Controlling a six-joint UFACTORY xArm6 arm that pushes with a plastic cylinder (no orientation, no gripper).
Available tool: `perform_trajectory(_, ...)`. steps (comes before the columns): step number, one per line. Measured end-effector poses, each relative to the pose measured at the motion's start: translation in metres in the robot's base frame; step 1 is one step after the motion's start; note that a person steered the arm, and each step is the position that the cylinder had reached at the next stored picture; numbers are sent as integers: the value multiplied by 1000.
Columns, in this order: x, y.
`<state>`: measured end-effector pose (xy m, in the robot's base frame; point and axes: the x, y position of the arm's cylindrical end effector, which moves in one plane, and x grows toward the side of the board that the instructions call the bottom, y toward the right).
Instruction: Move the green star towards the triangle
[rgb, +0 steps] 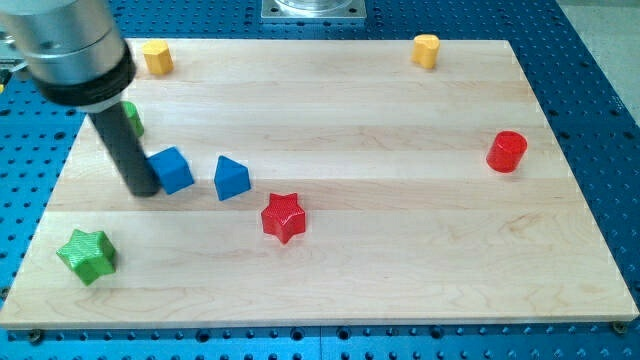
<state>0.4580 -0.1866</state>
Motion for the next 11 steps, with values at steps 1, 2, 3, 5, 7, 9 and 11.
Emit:
perform_trajectory(1,-30,48)
perform_trajectory(2,-36,83)
perform_trajectory(3,-18,55)
perform_trajectory(5,60,45)
perform_trajectory(7,135,43)
perform_trajectory(9,147,-63)
perform_trajectory(11,92,-51)
